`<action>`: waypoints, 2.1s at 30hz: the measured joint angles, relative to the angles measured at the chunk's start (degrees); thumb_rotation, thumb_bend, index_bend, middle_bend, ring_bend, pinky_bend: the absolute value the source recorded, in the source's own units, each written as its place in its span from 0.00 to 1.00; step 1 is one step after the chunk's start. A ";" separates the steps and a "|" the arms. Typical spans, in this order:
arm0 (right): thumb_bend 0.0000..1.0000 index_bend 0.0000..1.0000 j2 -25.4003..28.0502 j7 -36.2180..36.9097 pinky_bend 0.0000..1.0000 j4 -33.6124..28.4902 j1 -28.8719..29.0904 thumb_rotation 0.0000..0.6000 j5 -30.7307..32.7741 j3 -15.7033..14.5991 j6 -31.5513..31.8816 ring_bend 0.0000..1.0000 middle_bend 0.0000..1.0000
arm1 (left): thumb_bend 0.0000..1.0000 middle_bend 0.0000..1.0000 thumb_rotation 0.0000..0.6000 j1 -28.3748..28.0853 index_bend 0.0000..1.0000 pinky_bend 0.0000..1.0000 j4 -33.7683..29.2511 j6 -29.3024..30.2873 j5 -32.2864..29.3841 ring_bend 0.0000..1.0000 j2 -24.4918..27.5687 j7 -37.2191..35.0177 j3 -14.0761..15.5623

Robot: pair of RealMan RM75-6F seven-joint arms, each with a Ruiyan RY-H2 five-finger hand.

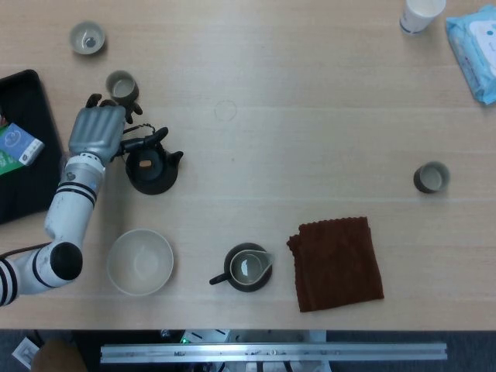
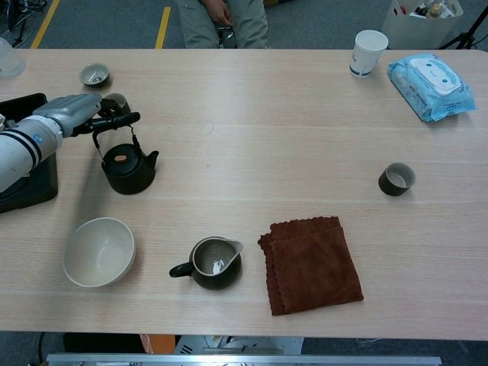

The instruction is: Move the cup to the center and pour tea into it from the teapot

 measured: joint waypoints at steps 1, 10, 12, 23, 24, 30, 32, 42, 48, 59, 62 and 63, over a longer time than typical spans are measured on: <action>0.09 0.35 0.01 0.03 0.32 0.00 -0.02 1.00 0.03 0.00 0.00 0.24 0.33 | 0.08 0.37 0.00 -0.03 0.25 0.07 -0.02 0.07 0.08 0.21 -0.05 -0.07 0.11; 0.09 0.35 -0.01 0.17 0.32 0.09 -0.16 1.00 0.00 -0.03 0.21 0.24 0.33 | 0.08 0.47 0.01 0.29 0.26 0.07 -3.94 1.89 2.03 0.23 1.15 -0.34 1.13; 0.09 0.35 -0.01 0.24 0.32 0.10 -0.24 1.00 0.00 -0.03 0.35 0.24 0.33 | 0.08 0.48 0.01 0.41 0.26 0.07 -5.09 2.26 2.37 0.24 1.63 -0.32 1.43; 0.09 0.35 0.01 0.42 0.32 0.17 -0.55 1.00 -0.16 -0.17 0.74 0.24 0.33 | 0.08 0.51 0.03 2.25 0.27 0.07 -13.72 7.65 6.28 0.26 5.32 -0.15 3.01; 0.09 0.35 0.02 0.43 0.32 0.16 -0.57 1.00 -0.17 -0.17 0.80 0.24 0.33 | 0.08 0.51 0.03 2.42 0.27 0.07 -14.32 7.89 6.44 0.26 5.63 -0.09 3.18; 0.09 0.35 0.13 0.24 0.32 -0.11 -0.44 1.00 -0.64 -0.18 0.99 0.24 0.33 | 0.08 0.51 0.07 4.37 0.27 0.07 -21.11 10.68 10.03 0.26 8.83 0.10 5.17; 0.09 0.35 0.11 0.16 0.32 -0.19 -0.43 1.00 -0.78 -0.21 1.05 0.24 0.33 | 0.08 0.51 0.08 5.32 0.27 0.07 -23.87 11.73 12.02 0.26 10.28 0.27 6.45; 0.09 0.35 0.23 0.07 0.32 -0.46 -0.54 1.00 -1.18 -0.36 1.48 0.24 0.33 | 0.08 0.45 0.51 7.13 0.26 0.07 -27.54 12.86 16.71 0.24 12.95 1.18 9.49; 0.09 0.35 0.18 -0.18 0.32 -0.52 -0.46 1.00 -1.15 -0.37 1.29 0.24 0.33 | 0.08 0.31 0.99 6.92 0.14 0.07 -25.71 12.47 18.85 0.18 12.84 3.11 10.38; 0.09 0.35 0.22 -0.54 0.32 -0.77 -0.42 1.00 -0.75 -0.28 1.00 0.24 0.33 | 0.08 0.28 1.00 5.72 0.12 0.07 -19.75 9.49 16.24 0.16 10.43 2.65 8.98; 0.09 0.35 0.22 -0.62 0.32 -0.84 -0.46 1.00 -0.68 -0.29 0.95 0.24 0.33 | 0.08 0.28 1.00 5.31 0.12 0.07 -18.59 8.22 15.07 0.16 10.00 2.50 8.82; 0.09 0.35 0.23 -0.66 0.32 -0.87 -0.46 1.00 -0.66 -0.29 0.95 0.24 0.33 | 0.08 0.28 1.00 5.23 0.12 0.07 -18.43 8.00 14.85 0.16 9.92 2.45 8.80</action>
